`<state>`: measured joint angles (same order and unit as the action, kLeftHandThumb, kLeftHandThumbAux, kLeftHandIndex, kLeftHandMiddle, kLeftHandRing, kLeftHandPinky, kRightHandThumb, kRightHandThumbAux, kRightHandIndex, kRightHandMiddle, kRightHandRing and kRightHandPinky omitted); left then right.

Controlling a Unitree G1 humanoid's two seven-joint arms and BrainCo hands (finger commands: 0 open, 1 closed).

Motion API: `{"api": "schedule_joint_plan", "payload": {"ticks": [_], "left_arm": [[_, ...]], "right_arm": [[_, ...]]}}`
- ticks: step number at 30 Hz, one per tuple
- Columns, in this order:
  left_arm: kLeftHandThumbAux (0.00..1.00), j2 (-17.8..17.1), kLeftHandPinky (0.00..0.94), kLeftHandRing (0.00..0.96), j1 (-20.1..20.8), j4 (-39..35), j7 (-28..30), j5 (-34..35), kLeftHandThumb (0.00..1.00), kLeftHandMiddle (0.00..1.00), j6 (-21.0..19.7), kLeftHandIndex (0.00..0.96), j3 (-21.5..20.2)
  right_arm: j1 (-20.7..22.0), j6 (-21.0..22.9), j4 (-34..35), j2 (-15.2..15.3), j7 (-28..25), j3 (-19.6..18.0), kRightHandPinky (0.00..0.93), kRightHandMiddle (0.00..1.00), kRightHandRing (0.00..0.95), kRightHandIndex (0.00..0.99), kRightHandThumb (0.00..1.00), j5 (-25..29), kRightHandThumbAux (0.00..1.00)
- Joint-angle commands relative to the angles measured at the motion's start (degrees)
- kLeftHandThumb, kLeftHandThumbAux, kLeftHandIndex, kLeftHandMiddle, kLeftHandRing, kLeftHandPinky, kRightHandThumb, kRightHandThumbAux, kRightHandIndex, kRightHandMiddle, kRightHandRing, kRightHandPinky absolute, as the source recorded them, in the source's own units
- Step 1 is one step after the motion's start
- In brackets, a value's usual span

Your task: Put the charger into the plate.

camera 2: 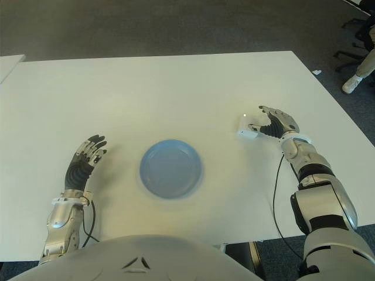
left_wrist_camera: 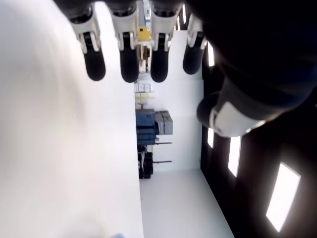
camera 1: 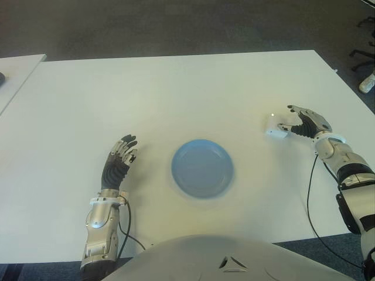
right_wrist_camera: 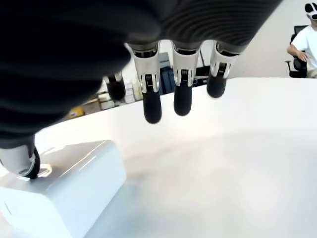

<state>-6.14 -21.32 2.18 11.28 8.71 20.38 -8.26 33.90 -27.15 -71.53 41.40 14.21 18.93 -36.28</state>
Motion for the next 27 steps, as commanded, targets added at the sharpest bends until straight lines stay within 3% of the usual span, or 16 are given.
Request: {"api": "schedule_joint_plan", "payload": {"ticks": [1,27], "left_arm": [[0.636,-0.25,0.239,0.193,-0.28,-0.08,0.8,0.87,0.35,0.192,-0.22,0.184,-0.22],[0.621,-0.93,0.235,0.197,0.21,-0.65,2.6,3.5,0.398,0.192,-1.4,0.187,-1.19]], "right_arm": [[-1.1,-1.23,-0.91,-1.27,-1.28,0.88,0.1,0.054,0.071,0.01,0.413,0.32,0.448],[-2.43,-4.66,-0.6,-2.92,-0.25,5.17,0.208,0.071,0.13,0.004,0.354,-0.68,0.438]]}}
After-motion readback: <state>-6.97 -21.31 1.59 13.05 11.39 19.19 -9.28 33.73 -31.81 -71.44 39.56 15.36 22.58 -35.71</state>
